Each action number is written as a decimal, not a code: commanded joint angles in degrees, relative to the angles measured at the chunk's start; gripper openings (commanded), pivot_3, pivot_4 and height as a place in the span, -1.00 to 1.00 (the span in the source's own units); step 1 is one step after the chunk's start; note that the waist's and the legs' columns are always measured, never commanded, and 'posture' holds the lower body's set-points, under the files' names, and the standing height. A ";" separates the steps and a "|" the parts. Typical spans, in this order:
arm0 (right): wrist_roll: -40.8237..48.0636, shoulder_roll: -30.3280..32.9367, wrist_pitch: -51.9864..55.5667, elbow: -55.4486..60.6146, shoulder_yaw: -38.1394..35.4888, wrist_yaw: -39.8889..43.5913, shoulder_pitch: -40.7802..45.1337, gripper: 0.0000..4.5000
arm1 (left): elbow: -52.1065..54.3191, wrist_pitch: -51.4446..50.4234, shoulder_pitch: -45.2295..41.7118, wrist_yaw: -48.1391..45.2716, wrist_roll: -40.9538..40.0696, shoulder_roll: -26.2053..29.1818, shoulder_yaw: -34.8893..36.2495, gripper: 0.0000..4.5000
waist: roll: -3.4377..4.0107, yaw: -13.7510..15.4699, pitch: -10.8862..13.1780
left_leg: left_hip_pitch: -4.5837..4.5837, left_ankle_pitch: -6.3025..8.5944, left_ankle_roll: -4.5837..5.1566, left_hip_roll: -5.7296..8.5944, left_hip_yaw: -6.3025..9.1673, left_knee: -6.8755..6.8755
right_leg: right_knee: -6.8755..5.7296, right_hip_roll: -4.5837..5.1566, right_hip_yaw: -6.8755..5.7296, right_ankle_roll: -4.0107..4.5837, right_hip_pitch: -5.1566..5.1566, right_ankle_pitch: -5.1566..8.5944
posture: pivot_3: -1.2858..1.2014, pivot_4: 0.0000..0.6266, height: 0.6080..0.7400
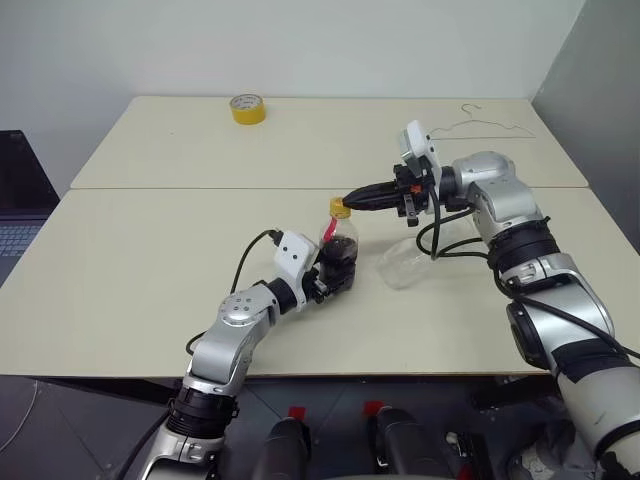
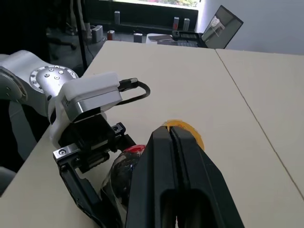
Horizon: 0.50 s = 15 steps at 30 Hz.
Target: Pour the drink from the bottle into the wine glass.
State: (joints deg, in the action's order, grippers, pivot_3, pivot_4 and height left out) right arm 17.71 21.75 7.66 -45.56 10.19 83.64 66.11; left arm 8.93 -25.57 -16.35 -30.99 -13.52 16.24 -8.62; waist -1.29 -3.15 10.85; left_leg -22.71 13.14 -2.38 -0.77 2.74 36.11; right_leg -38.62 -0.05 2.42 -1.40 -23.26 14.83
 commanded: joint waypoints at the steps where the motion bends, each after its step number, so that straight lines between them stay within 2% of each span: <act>1: 4.98 0.39 8.71 5.08 -5.39 -1.27 1.39 -0.69 | -0.43 0.62 0.55 -0.50 1.98 1.28 -1.34 0.36 | 0.01 0.07 0.01 | -0.01 0.00 0.00 0.00 0.00 0.01 | 0.00 0.01 0.00 0.00 0.00 0.00 | 0.03 -0.52 1.00; 8: 8.73 3.28 20.43 26.37 -8.79 -8.46 -7.88 0.37 | -1.90 5.67 0.81 -1.44 4.17 2.04 -3.27 0.36 | 0.02 0.83 0.01 | -0.14 0.00 0.00 0.02 0.09 0.00 | 0.07 0.21 -0.04 -0.01 -0.02 0.00 | 0.03 -0.52 1.00; 15: 7.76 4.73 28.21 43.57 -6.66 -19.39 -16.96 0.37 | -2.79 5.96 1.03 -2.46 4.18 2.08 -4.00 0.36 | 0.02 1.30 0.01 | -0.15 0.00 0.00 0.05 0.02 0.03 | 0.06 0.20 -0.05 -0.04 -0.04 0.01 | 0.03 -0.52 1.00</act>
State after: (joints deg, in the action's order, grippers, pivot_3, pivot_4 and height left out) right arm 25.42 25.61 34.60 -7.25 3.58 66.10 49.63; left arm 7.17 -19.24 -16.03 -33.24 -10.46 17.99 -11.92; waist -1.27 -1.86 10.86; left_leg -22.86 13.14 -2.38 -0.71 2.76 36.15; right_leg -38.56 0.15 2.36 -1.44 -23.29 14.84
